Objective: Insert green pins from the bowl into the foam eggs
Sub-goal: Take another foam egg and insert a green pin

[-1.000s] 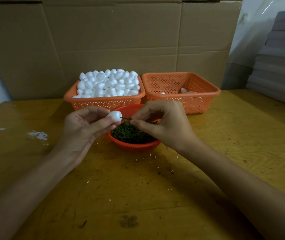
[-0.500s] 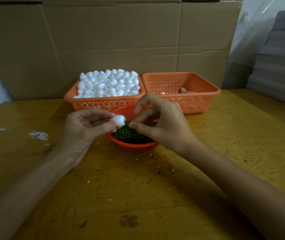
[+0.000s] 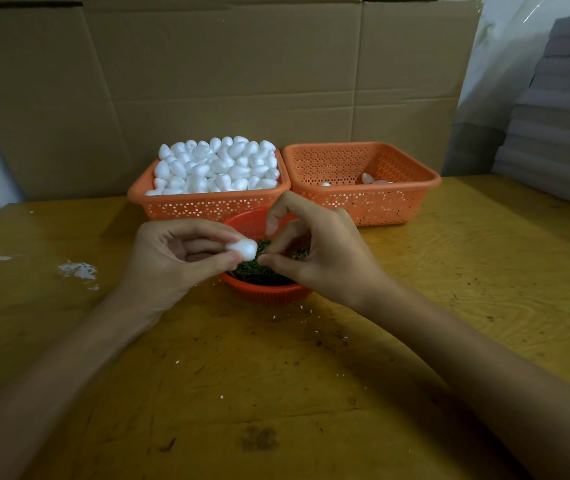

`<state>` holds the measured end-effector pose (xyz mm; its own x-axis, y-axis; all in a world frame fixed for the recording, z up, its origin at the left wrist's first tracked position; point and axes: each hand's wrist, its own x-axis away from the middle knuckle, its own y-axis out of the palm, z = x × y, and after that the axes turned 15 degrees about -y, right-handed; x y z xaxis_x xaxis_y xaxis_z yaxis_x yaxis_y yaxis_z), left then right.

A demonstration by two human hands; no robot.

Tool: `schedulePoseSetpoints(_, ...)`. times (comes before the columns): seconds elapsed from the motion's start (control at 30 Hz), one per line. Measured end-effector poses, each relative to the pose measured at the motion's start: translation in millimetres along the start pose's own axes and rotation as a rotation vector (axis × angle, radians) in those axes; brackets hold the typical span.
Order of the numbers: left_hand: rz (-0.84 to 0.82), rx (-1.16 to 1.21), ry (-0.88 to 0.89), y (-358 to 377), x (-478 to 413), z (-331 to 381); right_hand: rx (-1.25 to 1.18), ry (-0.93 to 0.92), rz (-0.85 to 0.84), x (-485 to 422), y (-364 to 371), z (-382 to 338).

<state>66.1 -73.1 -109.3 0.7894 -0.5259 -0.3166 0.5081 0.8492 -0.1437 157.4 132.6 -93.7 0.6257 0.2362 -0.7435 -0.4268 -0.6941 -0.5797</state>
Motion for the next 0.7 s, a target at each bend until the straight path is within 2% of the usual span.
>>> schedulePoseSetpoints(0.17,0.021,0.044,-0.032,4,3,3,0.002,0.026,-0.039,2,10,-1)
schedulePoseSetpoints(0.37,-0.013,-0.018,0.025,9,6,5,-0.034,0.045,-0.008,5,19,1)
schedulePoseSetpoints(0.7,0.022,-0.057,0.025,17,8,7,-0.03,0.068,-0.037,4,17,1)
